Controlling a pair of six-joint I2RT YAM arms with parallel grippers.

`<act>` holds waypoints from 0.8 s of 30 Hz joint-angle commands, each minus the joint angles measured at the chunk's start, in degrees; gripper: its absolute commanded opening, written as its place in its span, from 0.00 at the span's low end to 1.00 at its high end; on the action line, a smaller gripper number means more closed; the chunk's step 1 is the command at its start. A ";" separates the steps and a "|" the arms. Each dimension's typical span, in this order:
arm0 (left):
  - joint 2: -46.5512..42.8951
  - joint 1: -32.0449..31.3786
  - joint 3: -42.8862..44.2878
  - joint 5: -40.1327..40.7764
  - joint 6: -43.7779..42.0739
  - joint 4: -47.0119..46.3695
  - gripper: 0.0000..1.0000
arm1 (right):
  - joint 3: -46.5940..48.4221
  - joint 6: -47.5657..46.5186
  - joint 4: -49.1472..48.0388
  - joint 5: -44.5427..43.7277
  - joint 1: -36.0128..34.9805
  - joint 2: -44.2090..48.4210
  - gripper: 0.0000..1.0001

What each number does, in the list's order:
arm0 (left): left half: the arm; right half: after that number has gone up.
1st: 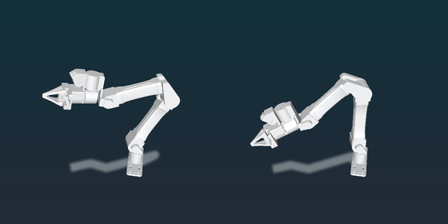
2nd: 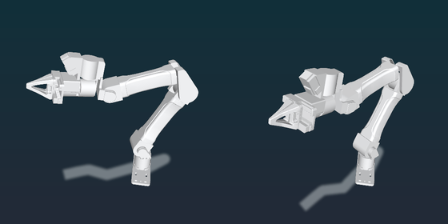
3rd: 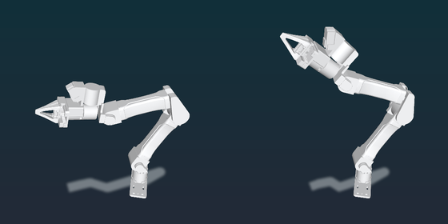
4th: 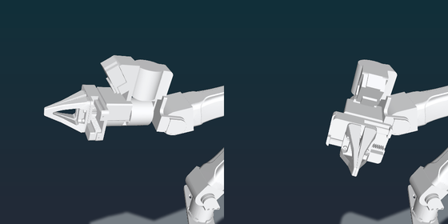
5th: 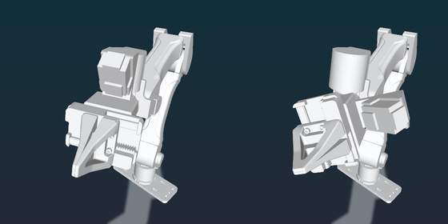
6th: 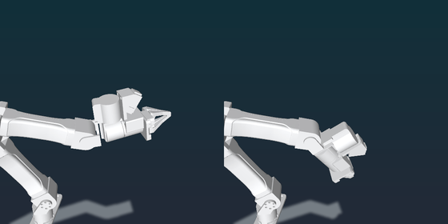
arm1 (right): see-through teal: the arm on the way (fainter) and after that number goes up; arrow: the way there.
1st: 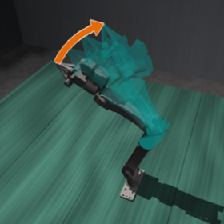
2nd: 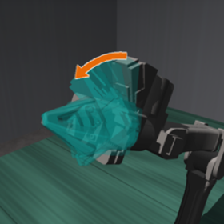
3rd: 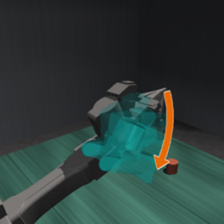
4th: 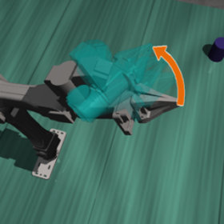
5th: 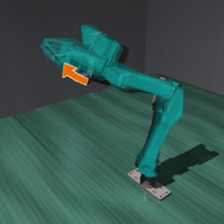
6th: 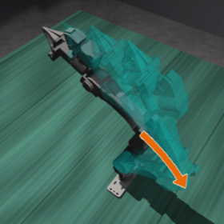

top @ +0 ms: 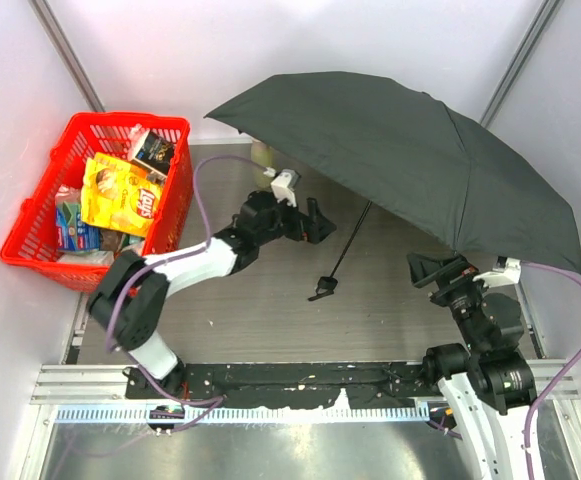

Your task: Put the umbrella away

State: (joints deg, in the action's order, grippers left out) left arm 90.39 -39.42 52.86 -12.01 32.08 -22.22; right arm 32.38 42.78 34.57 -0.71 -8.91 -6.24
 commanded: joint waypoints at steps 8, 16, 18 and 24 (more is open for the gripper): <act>25.08 -4.52 22.10 -12.42 -0.09 -13.63 1.00 | 5.50 -1.21 4.80 1.50 -0.15 1.67 0.96; 29.58 -8.92 30.44 -9.44 -3.76 -8.12 0.39 | 7.61 -1.83 7.09 0.89 -0.15 1.06 0.96; 29.23 -9.36 33.96 -8.74 -6.05 -2.42 0.16 | 7.87 -2.09 7.62 -1.20 -0.15 0.62 0.95; 25.81 -10.59 44.94 -2.41 -12.38 12.09 0.00 | 7.87 -2.18 8.41 -2.01 -0.15 -0.26 0.95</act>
State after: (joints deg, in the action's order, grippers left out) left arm 121.62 -49.78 89.67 -19.05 25.82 -18.44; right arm 38.37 41.87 42.63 -1.34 -8.91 -5.17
